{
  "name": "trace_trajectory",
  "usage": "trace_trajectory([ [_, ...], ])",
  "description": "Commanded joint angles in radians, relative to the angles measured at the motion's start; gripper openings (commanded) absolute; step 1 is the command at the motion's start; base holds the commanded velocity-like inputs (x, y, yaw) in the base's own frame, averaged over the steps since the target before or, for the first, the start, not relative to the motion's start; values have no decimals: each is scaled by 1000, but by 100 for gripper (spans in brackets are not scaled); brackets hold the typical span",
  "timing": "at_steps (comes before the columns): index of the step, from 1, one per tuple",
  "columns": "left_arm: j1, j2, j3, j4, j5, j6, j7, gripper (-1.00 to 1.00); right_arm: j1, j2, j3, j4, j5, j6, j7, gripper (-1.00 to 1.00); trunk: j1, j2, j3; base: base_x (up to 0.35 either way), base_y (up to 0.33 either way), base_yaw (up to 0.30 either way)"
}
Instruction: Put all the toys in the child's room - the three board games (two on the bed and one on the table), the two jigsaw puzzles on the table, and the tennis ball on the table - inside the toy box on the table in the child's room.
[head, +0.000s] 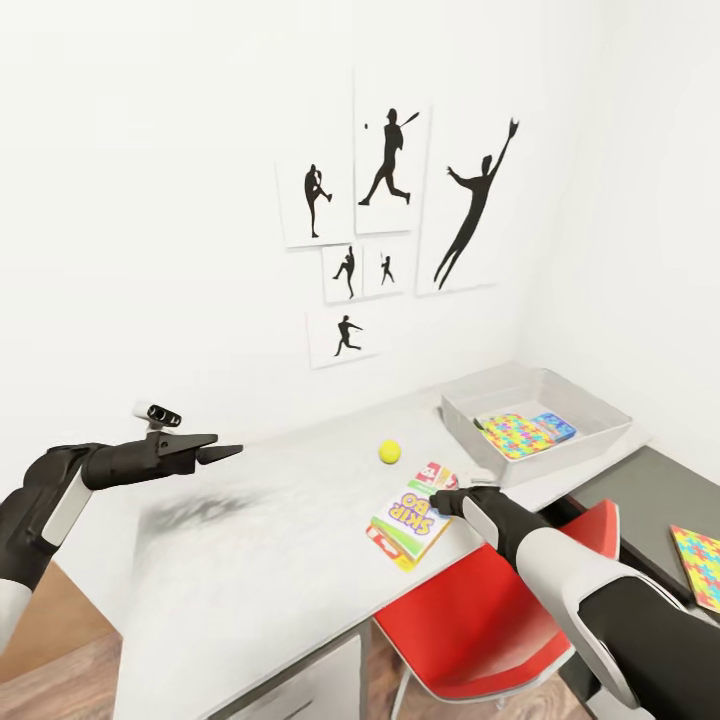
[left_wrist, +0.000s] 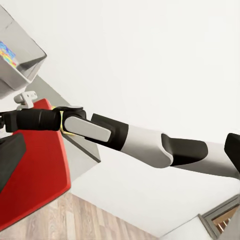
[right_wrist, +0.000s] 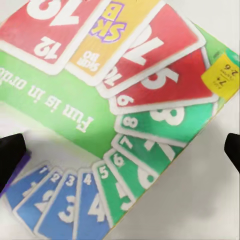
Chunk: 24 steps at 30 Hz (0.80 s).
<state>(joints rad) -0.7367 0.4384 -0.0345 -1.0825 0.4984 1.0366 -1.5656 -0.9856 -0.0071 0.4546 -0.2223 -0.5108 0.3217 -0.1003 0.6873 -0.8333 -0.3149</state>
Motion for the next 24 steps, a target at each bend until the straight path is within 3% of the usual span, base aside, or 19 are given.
trace_trajectory([
  [1, -1, 1, -2, 0, 1, 11, -5, 100, 2, 0, 15, 0, -32, 5, -3, 100, 0, -1, -2, 0, 99, 0],
  [24, -1, 0, -3, 0, 0, 11, -5, 100, 2, 1, 15, 0, -32, 5, -3, 100, 0, -1, -2, -89, 46, 0],
])
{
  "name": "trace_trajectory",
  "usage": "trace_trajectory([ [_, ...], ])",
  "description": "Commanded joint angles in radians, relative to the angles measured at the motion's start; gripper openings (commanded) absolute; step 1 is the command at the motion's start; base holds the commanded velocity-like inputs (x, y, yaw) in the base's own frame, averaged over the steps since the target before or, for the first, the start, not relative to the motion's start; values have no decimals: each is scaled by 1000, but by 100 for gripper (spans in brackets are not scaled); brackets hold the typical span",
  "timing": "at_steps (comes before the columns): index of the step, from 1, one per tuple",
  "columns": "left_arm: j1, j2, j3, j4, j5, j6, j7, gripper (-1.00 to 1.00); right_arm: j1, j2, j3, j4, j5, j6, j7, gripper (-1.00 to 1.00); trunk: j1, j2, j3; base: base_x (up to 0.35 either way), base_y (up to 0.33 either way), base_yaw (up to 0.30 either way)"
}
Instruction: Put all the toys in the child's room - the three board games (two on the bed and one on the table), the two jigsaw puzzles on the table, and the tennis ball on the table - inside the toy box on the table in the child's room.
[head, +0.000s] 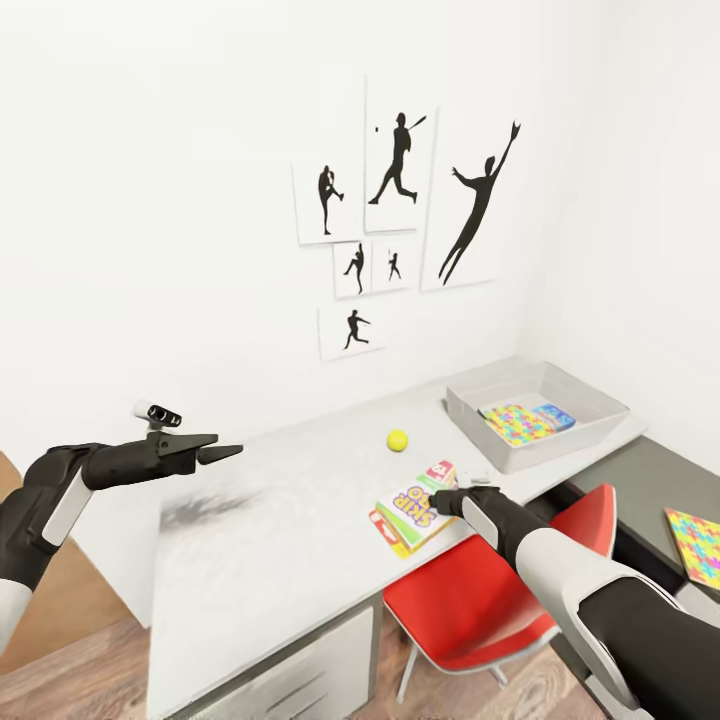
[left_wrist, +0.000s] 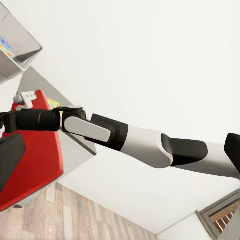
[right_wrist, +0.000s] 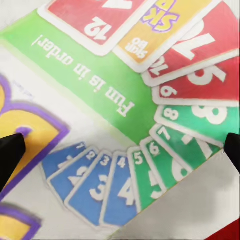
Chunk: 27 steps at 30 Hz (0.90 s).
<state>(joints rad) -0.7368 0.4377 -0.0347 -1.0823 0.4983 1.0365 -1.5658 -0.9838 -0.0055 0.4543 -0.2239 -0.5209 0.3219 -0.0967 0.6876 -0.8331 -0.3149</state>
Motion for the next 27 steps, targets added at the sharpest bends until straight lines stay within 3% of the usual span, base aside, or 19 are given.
trace_trajectory([
  [1, -1, 1, -2, 0, 0, 11, -5, 100, 1, -1, 15, 1, -22, 5, -6, 100, 0, -1, -2, -147, 59, 0],
  [13, -1, 1, -4, 0, 0, 11, -5, 100, 1, -1, 15, 1, -22, 5, -6, 100, 0, -1, -2, -108, 116, 0],
  [27, -1, 1, -2, -1, 2, 11, -5, 100, 1, -2, 14, 1, -22, 4, -6, 100, 0, -1, -2, -1, -74, 0],
])
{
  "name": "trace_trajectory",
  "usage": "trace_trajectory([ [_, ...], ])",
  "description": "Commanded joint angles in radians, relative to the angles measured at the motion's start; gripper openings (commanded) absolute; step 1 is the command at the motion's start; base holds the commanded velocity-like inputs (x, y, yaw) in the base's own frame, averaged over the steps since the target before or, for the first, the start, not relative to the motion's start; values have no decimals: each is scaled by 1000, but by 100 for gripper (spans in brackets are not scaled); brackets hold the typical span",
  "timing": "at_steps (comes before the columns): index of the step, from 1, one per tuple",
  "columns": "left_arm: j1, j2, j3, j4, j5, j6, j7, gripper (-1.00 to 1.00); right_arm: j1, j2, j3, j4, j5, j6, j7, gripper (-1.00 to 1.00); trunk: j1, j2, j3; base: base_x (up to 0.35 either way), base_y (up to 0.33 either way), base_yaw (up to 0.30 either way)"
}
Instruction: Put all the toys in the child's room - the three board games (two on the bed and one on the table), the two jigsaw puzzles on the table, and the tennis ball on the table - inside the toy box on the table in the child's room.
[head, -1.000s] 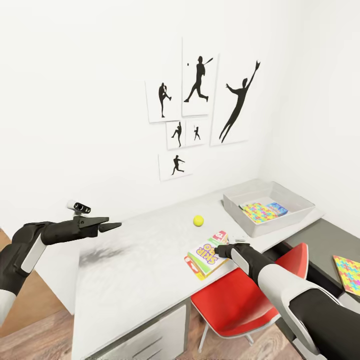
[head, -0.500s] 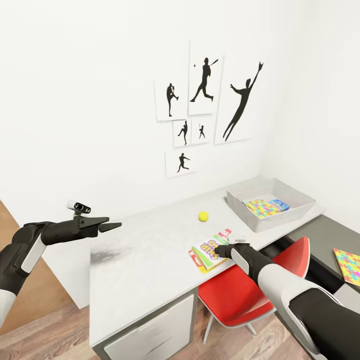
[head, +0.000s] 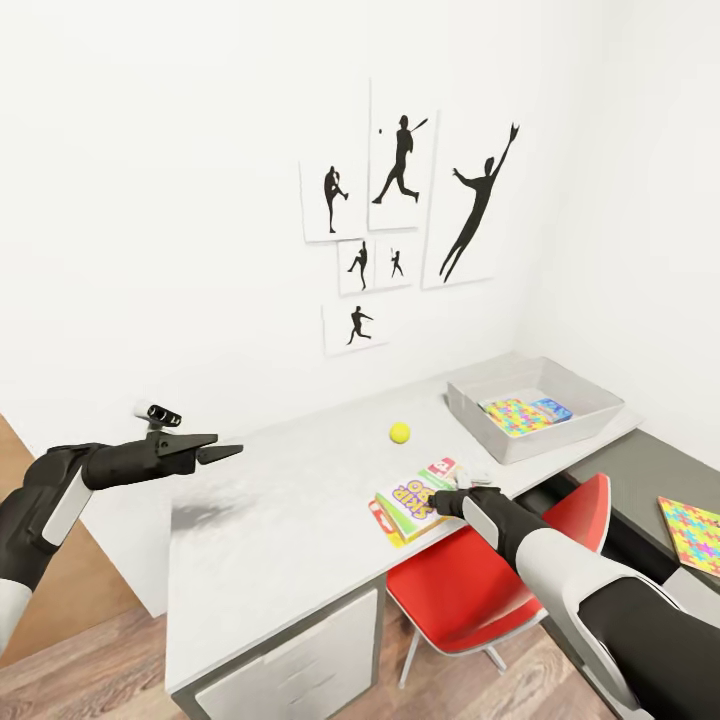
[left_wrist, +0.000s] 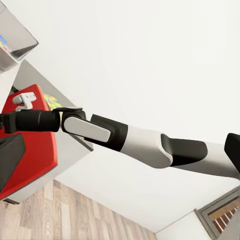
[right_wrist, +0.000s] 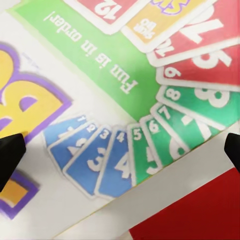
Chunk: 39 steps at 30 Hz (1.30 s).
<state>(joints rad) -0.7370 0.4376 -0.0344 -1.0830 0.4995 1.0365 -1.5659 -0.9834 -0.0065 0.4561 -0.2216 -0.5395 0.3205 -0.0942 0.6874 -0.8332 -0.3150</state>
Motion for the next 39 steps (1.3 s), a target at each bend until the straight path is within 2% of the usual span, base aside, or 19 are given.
trace_trajectory([
  [1, -1, 1, -2, 0, 1, 11, -5, 100, 0, -1, 12, -2, -4, 4, -9, 100, 0, -1, -2, 0, -4, 0],
  [19, -1, 1, -2, 0, 0, 11, -5, 100, -1, -1, 6, -16, -4, -63, -10, 100, 0, -1, -2, 0, 0, 0],
  [39, -1, 1, -2, -1, -1, 11, -5, 100, -3, -1, 6, -16, -4, -66, -10, 100, 0, -1, -2, 0, -67, 0],
])
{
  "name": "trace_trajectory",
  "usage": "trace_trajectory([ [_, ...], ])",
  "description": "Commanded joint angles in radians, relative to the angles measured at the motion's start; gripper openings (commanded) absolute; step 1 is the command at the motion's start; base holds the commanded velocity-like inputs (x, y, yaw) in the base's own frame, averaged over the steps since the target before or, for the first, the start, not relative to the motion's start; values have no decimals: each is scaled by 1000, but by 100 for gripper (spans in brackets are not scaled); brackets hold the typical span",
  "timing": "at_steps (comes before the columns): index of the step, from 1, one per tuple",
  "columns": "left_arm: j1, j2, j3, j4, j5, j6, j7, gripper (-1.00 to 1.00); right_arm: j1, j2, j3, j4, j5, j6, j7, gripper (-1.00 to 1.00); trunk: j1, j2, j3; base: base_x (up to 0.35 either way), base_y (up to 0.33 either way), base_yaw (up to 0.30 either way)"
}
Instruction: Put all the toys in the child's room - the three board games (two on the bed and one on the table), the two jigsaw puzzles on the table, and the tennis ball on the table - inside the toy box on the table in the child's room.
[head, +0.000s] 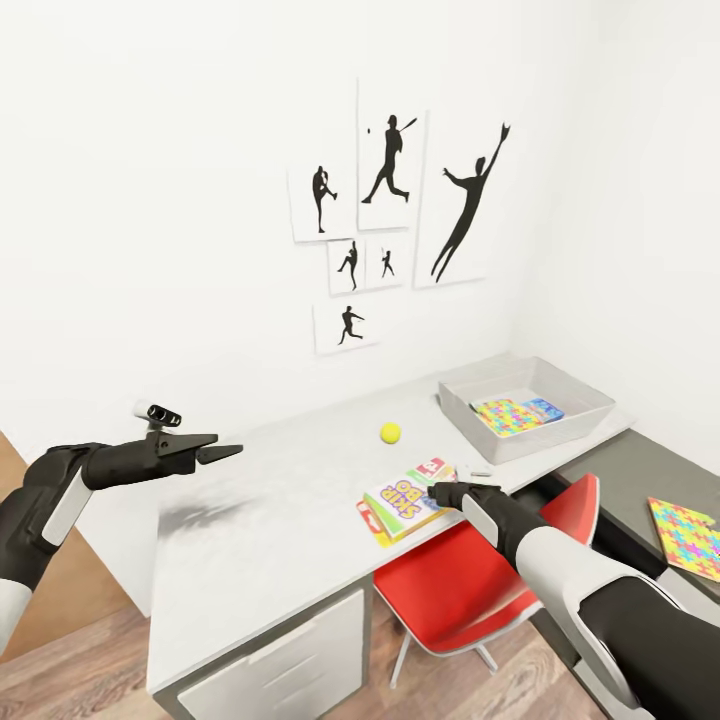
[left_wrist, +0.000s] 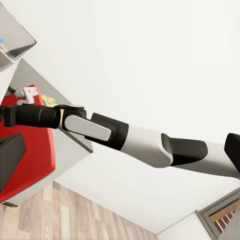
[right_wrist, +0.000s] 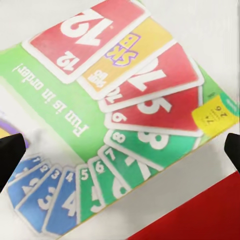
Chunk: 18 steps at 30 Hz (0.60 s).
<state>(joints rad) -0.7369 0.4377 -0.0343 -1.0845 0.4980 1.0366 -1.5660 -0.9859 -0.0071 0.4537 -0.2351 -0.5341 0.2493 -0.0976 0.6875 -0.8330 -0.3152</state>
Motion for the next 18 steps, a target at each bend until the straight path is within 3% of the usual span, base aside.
trace_trajectory([
  [1, -1, 1, -3, 0, 0, 11, -5, 100, 0, -1, 8, -3, -9, 5, -7, 100, 0, -1, -1, 0, -86, 0],
  [18, -1, -2, -4, 0, 0, 10, -5, 100, -2, -1, 8, -3, -9, 5, -7, 100, 0, -1, -1, 63, -37, 0],
])
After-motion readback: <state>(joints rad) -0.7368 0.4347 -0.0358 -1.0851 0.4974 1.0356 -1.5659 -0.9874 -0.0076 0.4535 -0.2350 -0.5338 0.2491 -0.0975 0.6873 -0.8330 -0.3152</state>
